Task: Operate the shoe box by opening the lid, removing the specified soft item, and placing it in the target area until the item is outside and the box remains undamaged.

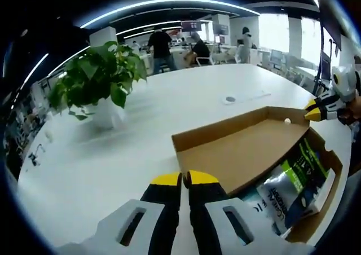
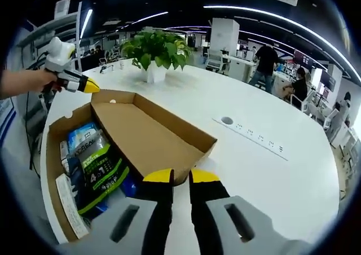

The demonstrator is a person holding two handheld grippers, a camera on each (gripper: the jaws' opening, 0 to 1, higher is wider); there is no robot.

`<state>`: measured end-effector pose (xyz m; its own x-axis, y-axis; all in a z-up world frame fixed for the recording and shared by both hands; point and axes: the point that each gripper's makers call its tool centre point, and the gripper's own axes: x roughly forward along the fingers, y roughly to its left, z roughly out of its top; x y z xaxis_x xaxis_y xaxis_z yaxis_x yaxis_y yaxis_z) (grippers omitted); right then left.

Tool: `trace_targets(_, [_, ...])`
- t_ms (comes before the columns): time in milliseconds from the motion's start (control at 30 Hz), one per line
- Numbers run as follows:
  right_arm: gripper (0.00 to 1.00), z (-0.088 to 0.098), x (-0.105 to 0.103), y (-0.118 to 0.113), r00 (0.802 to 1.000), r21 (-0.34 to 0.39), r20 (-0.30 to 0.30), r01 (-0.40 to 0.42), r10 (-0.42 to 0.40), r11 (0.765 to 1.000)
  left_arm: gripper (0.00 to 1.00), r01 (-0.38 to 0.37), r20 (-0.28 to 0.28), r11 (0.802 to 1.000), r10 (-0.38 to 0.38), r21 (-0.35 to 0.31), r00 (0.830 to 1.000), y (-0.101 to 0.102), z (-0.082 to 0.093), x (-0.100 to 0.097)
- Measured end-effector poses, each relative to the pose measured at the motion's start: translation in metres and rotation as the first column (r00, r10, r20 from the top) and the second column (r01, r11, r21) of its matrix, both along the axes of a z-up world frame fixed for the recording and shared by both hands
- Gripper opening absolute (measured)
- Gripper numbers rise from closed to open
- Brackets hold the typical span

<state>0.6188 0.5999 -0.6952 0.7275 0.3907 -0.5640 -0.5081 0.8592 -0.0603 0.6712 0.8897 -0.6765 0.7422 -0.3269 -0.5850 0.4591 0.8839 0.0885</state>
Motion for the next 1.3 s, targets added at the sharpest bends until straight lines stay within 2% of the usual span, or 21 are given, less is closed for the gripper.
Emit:
trace_targets(200, [0.13,0.005,-0.012,0.0,1.0,0.033,-0.011,0.006,-0.005,0.999,0.06,0.0,0.011,1.0,0.0,-0.024,1.0,-0.002,0.01,-0.009])
trace_targets(533, [0.15,0.015,-0.034,0.002,1.0,0.057,-0.02,0.001,0.0,0.998,0.14,0.033,0.008,0.999,-0.032,-0.032,0.999,-0.013,0.016,-0.032])
trace_targets(600, [0.17,0.016,-0.039,0.004,0.999,0.075,-0.037,0.003,0.0,0.997,0.15,0.044,0.002,0.998,-0.044,-0.039,0.999,-0.017,0.015,-0.037])
trace_targets(800, [0.17,0.019,-0.05,0.014,0.999,0.078,-0.041,-0.024,0.027,0.997,0.17,0.076,-0.01,0.996,-0.077,-0.035,0.997,-0.027,0.013,-0.054])
trace_targets(1300, [0.18,0.004,-0.071,0.043,0.988,0.054,-0.119,-0.091,0.097,0.994,0.18,0.153,-0.077,0.988,-0.155,-0.038,0.985,-0.051,-0.011,-0.091])
